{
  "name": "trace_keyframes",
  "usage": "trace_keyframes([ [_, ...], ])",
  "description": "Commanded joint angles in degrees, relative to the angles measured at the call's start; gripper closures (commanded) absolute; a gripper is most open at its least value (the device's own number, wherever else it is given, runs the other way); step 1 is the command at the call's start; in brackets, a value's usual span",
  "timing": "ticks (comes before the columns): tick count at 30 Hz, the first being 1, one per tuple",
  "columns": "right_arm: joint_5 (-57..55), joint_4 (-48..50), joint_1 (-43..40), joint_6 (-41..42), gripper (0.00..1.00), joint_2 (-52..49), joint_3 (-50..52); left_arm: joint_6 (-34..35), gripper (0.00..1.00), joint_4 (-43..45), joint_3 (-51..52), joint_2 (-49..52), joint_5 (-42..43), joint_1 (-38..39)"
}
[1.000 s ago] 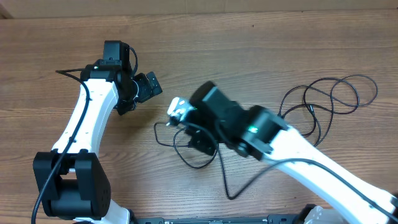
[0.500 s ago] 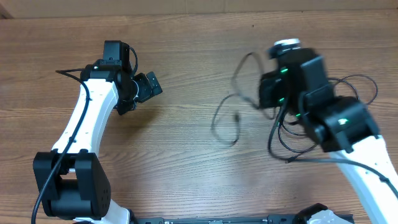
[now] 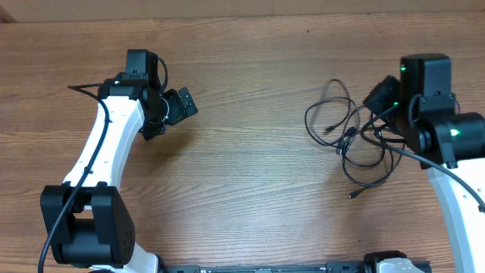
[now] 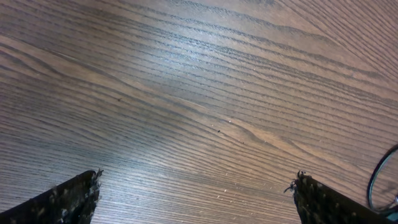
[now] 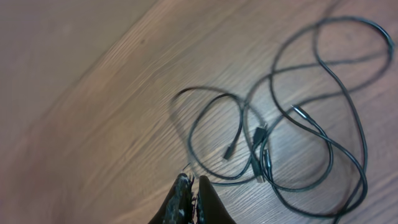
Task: Untangle cables
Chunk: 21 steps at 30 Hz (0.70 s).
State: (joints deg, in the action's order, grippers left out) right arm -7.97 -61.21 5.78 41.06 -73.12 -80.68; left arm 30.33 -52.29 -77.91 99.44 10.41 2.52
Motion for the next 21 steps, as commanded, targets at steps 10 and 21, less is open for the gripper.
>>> trace_keyframes([
  [10, -0.5, -3.3, -1.4, 5.9, 0.56, -0.1, 0.9, 0.7, 0.00, 0.1, 0.4, 0.6, -0.5, 0.1],
  [21, 0.3, -4.5, -1.4, 5.9, 0.00, -3.0, 0.9, 0.7, 0.00, 0.1, 0.4, 0.6, -0.5, 0.1],
])
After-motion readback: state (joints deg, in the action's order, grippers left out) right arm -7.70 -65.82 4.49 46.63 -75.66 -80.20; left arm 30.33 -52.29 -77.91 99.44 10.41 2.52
